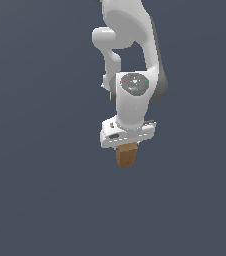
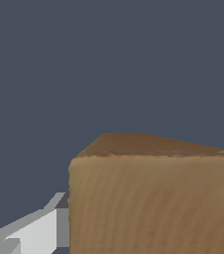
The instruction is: Pick up the object and move it to a goal position.
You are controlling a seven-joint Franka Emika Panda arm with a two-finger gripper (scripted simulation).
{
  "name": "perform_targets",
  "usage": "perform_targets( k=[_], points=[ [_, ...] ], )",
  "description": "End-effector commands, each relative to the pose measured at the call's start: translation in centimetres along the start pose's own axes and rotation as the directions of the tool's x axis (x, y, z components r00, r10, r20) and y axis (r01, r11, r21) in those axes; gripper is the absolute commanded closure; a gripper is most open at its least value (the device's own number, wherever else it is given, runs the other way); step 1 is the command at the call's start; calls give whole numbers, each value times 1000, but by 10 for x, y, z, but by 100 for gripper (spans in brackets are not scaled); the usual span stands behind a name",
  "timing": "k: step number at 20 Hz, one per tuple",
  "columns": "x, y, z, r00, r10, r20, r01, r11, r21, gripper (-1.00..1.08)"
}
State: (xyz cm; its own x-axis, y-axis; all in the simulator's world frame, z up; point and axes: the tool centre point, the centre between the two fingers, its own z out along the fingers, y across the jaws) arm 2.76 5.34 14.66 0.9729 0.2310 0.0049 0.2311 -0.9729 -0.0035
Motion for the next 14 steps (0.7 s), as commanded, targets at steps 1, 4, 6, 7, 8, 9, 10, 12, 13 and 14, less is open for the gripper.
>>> perform_targets(
  k=[1, 4, 6, 7, 8, 9, 10, 12, 13, 14],
  points=[
    [4, 5, -13, 1000, -13, -24, 13, 1000, -1, 108],
    [5, 13, -25, 998, -36, -46, 36, 999, 0, 108],
    [7, 19, -35, 996, -54, -64, 54, 999, 1, 108],
    [7, 23, -40, 995, -64, -74, 64, 998, 2, 108],
    [8, 26, -46, 994, -75, -85, 75, 997, 2, 108],
    [8, 30, -52, 992, -86, -96, 86, 996, 2, 108],
    [9, 34, -58, 989, -97, -107, 98, 995, 2, 108],
    [10, 42, -71, 984, -122, -132, 123, 992, 2, 108],
    [11, 46, -78, 980, -134, -144, 136, 991, 1, 108],
    [12, 50, -85, 977, -146, -156, 148, 989, 1, 108]
  ],
)
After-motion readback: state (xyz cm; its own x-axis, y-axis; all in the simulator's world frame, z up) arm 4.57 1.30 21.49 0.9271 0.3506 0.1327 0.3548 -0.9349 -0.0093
